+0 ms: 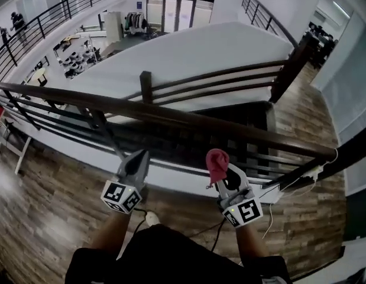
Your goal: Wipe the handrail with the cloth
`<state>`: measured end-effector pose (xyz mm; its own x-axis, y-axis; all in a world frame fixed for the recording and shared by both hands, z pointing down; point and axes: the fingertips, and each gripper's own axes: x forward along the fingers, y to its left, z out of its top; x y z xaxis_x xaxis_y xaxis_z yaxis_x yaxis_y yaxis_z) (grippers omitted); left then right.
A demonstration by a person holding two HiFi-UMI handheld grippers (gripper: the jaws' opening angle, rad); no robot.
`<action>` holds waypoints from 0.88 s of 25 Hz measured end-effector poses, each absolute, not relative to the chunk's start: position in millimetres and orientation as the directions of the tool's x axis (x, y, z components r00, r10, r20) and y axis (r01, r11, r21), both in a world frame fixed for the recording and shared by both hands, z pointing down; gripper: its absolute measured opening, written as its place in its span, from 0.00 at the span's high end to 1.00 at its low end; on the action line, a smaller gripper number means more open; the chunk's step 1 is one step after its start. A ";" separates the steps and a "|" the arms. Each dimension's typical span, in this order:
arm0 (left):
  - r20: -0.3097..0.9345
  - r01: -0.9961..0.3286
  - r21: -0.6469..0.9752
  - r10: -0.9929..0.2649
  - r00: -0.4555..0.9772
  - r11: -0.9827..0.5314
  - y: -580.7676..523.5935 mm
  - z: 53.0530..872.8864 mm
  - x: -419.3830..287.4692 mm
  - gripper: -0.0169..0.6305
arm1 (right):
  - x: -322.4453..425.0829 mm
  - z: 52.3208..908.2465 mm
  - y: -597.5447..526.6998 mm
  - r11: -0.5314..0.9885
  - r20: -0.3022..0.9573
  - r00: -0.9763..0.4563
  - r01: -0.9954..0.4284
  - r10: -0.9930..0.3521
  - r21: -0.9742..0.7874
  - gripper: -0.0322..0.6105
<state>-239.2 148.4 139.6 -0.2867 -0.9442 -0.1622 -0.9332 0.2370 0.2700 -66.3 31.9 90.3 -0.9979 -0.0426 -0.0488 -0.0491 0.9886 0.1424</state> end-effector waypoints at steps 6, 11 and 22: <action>-0.186 -0.959 0.267 -0.972 -0.146 0.093 105.5 134.9 -159.4 0.97 | 46.7 109.1 -12.4 0.963 -0.028 -0.967 -0.256 -0.254 0.081 0.87; -0.193 -0.967 0.255 -0.978 -0.079 0.027 87.9 133.2 -109.3 0.97 | 117.4 105.9 -25.9 0.929 -0.059 -0.930 -0.365 -0.362 0.061 0.87; -0.198 -0.976 0.214 -0.980 0.003 -0.046 69.2 127.2 -42.7 0.97 | 215.0 101.9 -30.6 0.873 -0.103 -0.872 -0.485 -0.478 0.052 0.87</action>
<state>-42.7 69.2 127.2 0.0030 -0.9801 -0.1984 -0.9757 -0.0464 0.2141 215.0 -30.6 101.9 -0.8721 -0.4784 -0.1034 -0.4850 0.8729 0.0521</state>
